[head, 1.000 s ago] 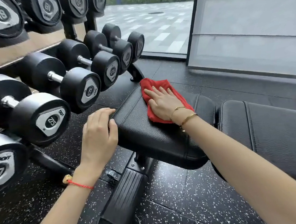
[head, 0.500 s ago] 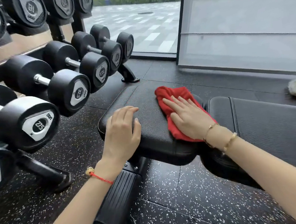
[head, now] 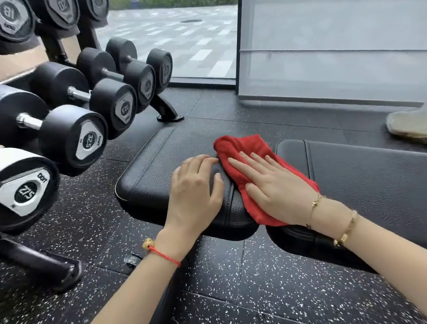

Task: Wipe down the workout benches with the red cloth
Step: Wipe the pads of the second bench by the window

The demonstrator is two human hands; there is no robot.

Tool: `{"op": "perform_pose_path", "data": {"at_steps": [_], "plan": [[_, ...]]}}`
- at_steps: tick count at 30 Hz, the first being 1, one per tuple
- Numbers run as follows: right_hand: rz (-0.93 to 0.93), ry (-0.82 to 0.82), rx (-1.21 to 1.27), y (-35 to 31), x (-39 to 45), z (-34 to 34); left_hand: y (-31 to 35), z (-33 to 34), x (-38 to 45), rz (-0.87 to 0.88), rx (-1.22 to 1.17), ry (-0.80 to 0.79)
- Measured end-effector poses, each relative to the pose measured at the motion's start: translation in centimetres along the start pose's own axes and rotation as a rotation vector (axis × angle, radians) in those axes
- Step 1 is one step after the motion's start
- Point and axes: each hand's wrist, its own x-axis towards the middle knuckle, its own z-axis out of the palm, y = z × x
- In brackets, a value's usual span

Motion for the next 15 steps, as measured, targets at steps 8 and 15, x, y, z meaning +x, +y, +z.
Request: {"op": "perform_pose_path", "data": {"at_steps": [8, 15], "plan": [[0.265, -0.048, 0.013, 4.2, 5.4, -1.1, 0.2, 0.4, -0.3, 0.007, 0.038, -0.007], [0.17, -0.008, -0.093, 2.9, -0.5, -0.5, 2.6, 1.2, -0.1, 0.05, 0.009, -0.053]]}}
